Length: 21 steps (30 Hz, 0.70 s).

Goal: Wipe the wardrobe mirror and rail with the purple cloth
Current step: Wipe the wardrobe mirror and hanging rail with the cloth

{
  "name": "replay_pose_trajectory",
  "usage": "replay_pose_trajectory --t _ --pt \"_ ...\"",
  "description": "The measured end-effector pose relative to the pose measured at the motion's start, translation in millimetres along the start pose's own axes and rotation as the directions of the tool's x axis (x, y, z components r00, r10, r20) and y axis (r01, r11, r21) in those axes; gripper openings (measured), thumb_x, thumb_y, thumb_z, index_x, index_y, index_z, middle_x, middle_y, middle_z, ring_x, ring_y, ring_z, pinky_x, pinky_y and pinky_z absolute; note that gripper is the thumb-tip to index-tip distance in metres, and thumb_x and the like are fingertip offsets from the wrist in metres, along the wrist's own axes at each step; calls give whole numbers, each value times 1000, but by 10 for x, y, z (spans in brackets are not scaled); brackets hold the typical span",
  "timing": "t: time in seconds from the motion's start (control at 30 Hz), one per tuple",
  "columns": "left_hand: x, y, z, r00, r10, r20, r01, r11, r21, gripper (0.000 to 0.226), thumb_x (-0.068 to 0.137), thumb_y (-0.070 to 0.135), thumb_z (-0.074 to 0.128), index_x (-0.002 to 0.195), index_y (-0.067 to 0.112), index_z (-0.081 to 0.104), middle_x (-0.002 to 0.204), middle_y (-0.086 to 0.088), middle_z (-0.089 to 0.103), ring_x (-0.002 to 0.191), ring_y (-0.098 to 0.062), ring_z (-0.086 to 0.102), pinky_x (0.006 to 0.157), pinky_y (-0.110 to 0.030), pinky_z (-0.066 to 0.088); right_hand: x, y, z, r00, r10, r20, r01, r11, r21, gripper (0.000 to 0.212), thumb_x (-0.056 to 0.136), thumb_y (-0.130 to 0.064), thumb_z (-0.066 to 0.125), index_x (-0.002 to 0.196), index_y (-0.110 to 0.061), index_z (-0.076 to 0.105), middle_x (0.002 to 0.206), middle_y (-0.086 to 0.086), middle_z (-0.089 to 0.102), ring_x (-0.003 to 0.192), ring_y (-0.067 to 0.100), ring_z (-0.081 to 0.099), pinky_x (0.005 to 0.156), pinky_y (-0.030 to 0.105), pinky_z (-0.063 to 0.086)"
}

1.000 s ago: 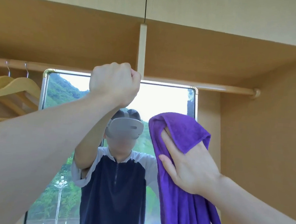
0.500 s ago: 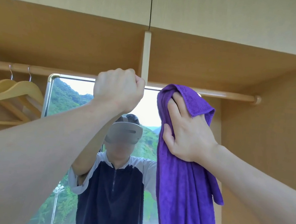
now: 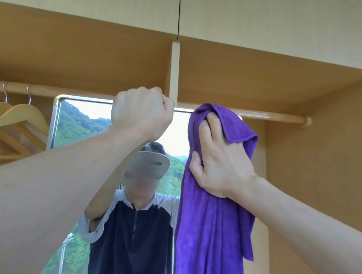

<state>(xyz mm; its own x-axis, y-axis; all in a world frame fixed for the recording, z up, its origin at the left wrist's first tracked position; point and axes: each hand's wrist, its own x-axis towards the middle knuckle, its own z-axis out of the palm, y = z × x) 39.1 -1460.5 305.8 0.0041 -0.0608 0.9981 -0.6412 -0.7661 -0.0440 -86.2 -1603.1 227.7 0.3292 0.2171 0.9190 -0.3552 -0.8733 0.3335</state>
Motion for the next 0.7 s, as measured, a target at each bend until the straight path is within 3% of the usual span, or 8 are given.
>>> replay_pose_trajectory --t 0.1,0.37,0.53,0.7 --pt "-5 21 -25 1000 -4 12 4 1000 3 34 94 30 29 67 18 46 55 -1 44 48 -20 36 50 -31 21 9 53 -22 1000 -13 13 13 1000 6 48 87 -36 46 121 -1 50 129 17 48 105 38 51 81 46 47" --pt "-4 13 -26 999 -14 33 14 1000 4 34 95 30 30 72 17 50 57 -1 41 49 -19 32 51 -32 21 -390 -285 146 991 131 7 -131 985 108 55 91 -37 46 133 -1 47 143 20 45 117 40 52 89 45 50" --pt "-10 17 -29 999 -13 35 13 1000 11 36 96 29 30 73 15 53 57 -2 43 49 -19 35 50 -31 20 -567 -180 148 999 -10 45 4 992 122 55 88 -37 49 132 -4 46 135 16 48 110 37 54 85 44 52" --pt "-8 10 -24 999 -11 30 10 1000 25 36 96 30 29 75 15 54 56 -1 42 49 -19 34 52 -32 22 -174 70 55 994 -96 -42 100 990 104 42 84 -29 51 116 -2 50 123 16 50 94 36 53 72 42 49"
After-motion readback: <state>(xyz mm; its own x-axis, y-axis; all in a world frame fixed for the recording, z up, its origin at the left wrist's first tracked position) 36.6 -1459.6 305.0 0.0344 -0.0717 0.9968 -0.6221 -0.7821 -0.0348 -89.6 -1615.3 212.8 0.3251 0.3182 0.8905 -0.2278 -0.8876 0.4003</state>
